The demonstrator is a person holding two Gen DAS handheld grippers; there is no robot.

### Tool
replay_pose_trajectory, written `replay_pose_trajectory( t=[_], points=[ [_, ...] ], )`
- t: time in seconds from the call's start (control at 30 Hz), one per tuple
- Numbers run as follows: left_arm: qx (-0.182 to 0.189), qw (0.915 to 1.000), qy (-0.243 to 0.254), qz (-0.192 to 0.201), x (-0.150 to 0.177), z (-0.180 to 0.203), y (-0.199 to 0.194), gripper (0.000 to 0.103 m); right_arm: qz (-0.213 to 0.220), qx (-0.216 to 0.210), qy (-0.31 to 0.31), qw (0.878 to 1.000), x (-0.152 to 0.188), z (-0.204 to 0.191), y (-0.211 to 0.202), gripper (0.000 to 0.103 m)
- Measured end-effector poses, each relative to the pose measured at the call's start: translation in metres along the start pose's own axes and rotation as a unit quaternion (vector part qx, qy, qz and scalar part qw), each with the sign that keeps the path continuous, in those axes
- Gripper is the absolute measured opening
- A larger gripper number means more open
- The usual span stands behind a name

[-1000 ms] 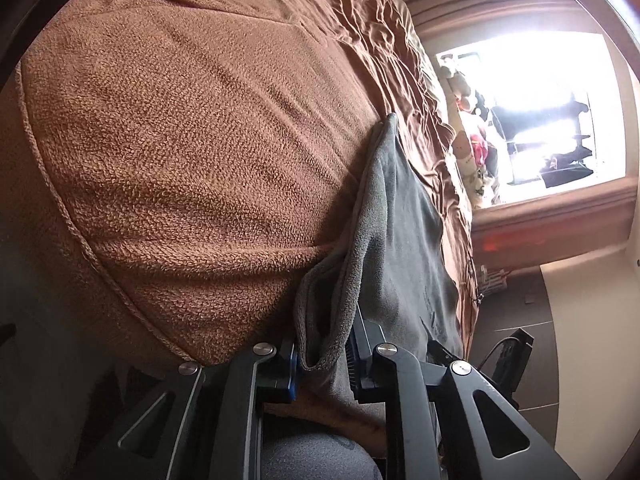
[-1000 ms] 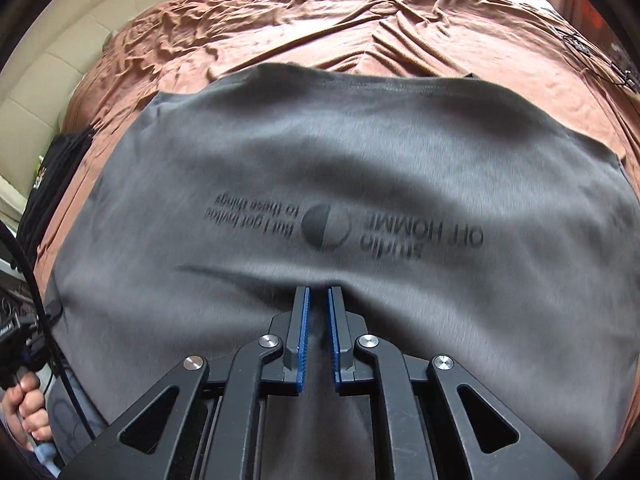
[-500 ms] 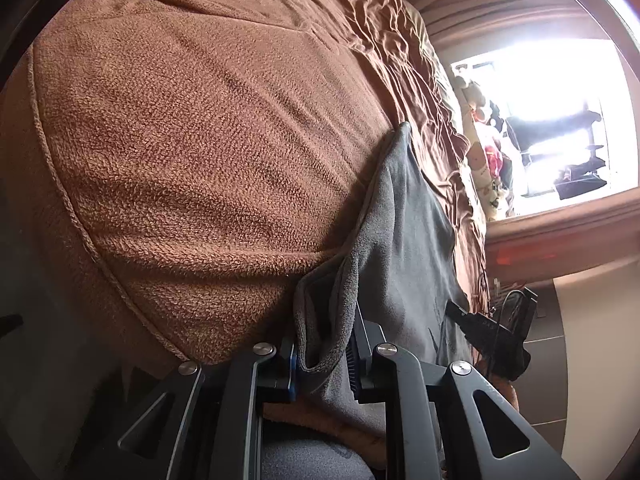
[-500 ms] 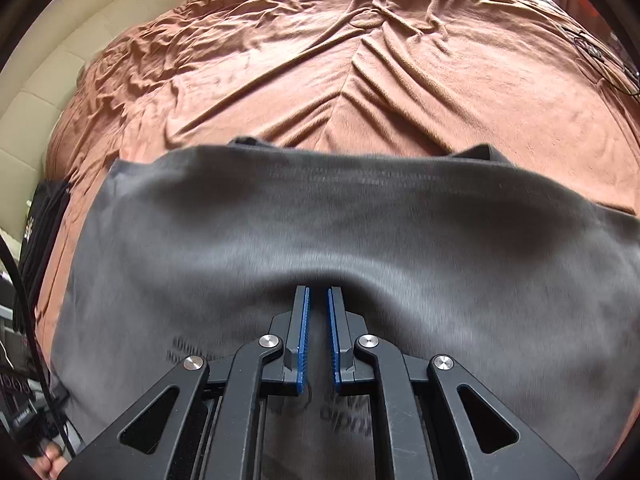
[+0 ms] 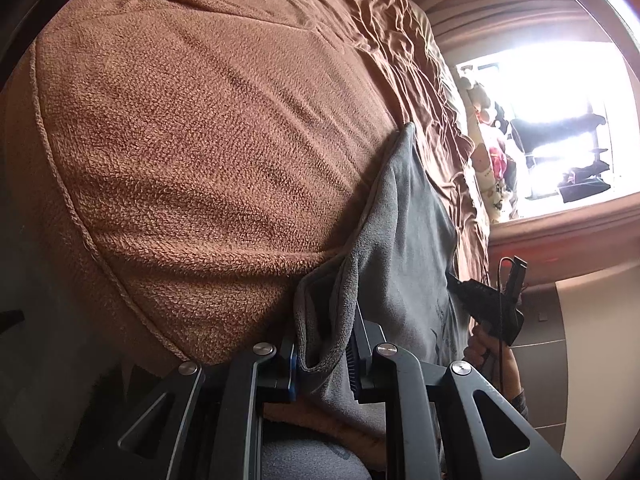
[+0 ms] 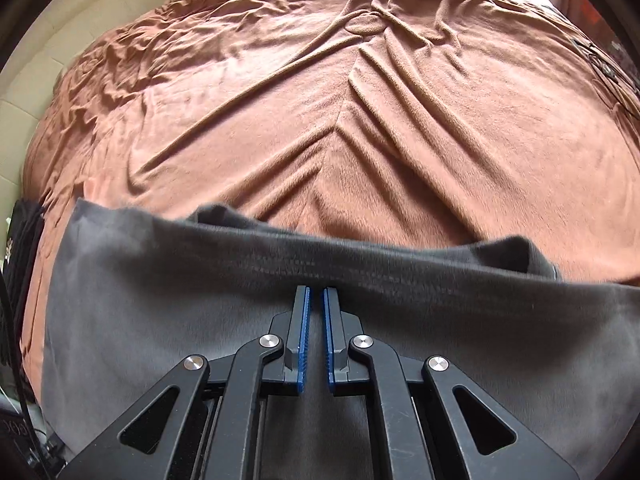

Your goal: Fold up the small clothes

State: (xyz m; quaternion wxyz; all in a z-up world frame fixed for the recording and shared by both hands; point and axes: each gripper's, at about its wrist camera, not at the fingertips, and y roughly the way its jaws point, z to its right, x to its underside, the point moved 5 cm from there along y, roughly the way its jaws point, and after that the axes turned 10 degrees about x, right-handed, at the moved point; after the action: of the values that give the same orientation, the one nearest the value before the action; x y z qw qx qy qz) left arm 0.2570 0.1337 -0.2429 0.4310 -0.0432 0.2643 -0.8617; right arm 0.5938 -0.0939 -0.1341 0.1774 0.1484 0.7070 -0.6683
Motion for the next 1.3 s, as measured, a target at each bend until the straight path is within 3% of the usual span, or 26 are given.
replay_pose_trajectory(
  t=[0.17,0.33,0.63,0.73,0.97,1.3],
  points=[
    [-0.002,1.0,0.005,-0.003,-0.001,0.001,0.002,0.019,-0.004,0.017,-0.011,1.0,-0.009,-0.007,-0.007,0.001],
    [0.001,1.0,0.008,-0.005,-0.002,0.003,0.003,0.019,0.006,-0.004,-0.006,1.0,0.004,-0.006,-0.032,0.001],
    [0.04,0.999,0.008,-0.021,0.001,0.003,0.004,0.019,-0.004,-0.044,-0.022,0.999,0.066,-0.017,-0.065,0.001],
    [0.048,0.9984,0.014,-0.027,0.001,0.006,0.005,0.01,-0.019,-0.052,-0.03,0.998,0.088,-0.017,-0.067,0.001],
    [0.079,0.996,0.027,-0.031,-0.001,0.018,0.004,0.008,-0.029,-0.048,-0.038,0.998,0.13,-0.01,-0.076,0.001],
    [0.128,0.9903,0.038,-0.036,-0.007,0.048,0.0,0.007,-0.01,-0.064,-0.041,0.997,0.188,-0.012,-0.109,0.001]
  ],
)
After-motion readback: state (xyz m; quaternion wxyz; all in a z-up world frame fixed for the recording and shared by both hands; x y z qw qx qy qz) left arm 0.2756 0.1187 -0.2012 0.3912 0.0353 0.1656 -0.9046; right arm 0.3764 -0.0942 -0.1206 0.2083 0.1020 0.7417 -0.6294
